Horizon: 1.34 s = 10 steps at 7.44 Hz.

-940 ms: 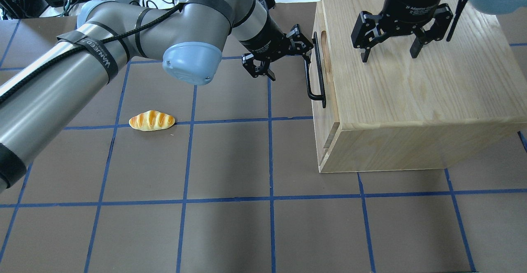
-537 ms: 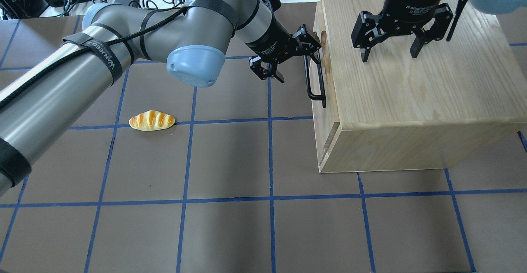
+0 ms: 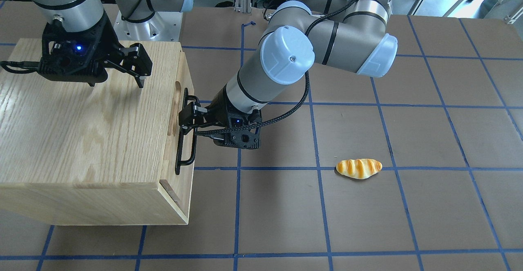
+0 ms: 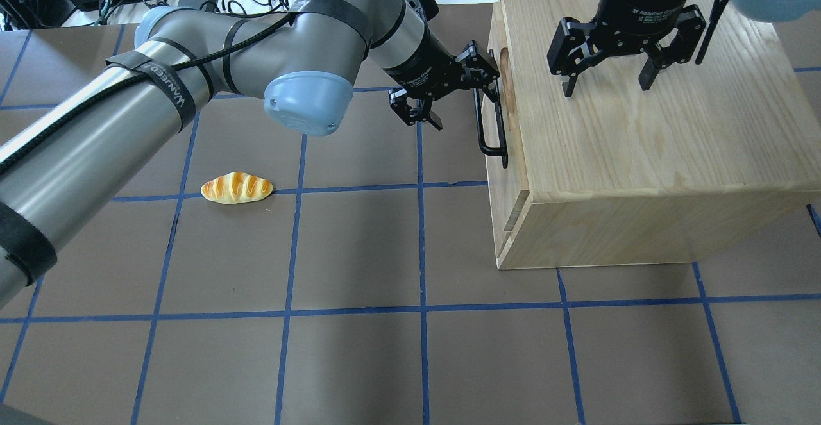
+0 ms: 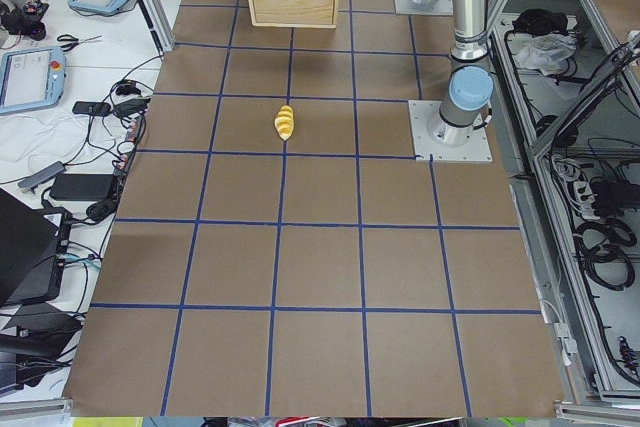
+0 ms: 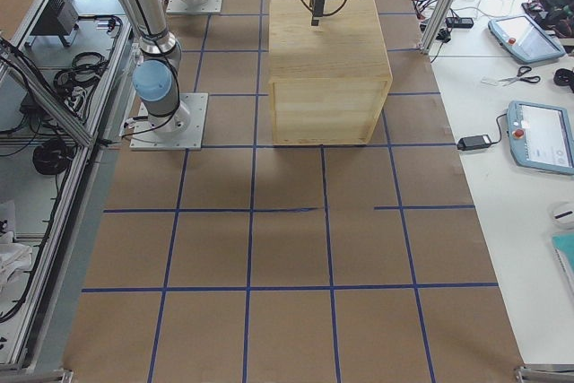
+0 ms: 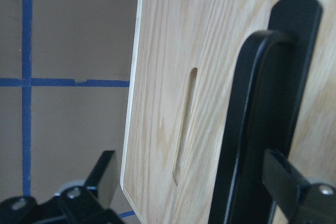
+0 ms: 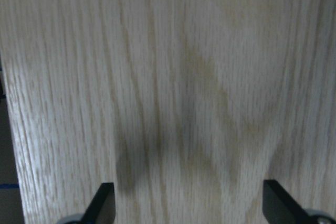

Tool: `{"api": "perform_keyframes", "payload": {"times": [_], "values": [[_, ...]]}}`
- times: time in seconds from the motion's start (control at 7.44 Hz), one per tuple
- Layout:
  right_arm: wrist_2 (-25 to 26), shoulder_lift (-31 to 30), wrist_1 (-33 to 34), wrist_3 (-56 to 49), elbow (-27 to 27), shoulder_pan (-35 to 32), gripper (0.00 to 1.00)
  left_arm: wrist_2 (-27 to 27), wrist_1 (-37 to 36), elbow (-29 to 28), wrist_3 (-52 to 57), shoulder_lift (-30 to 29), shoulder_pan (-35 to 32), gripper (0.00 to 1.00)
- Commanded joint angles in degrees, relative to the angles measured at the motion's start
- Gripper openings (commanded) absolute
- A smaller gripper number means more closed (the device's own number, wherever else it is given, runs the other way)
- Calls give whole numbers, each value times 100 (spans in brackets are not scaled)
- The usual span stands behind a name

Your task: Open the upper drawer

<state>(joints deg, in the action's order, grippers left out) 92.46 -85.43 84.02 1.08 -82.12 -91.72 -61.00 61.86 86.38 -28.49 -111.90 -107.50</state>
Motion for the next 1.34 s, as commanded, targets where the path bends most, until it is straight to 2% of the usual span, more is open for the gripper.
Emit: {"api": "perform_keyframes", "payload": {"times": [0.0, 0.27, 0.4, 0.67, 0.94, 1.21], "values": [[0, 0, 0, -3, 3, -4, 100, -383, 2, 37, 123, -16, -8, 100], [0, 0, 0, 6, 3, -4, 100, -438, 10, 37, 142, -7, 1, 100], [0, 0, 0, 6, 3, -4, 100, -709, 80, 46, 298, 1, -8, 100], [0, 0, 0, 6, -6, -4, 100, -825, 159, 54, 492, 185, 53, 100], [0, 0, 0, 6, 3, 5, 100, -843, 292, 255, 746, 265, 176, 100], [0, 0, 0, -3, 3, -4, 100, -1167, 274, 485, 1028, 335, 238, 100]]}}
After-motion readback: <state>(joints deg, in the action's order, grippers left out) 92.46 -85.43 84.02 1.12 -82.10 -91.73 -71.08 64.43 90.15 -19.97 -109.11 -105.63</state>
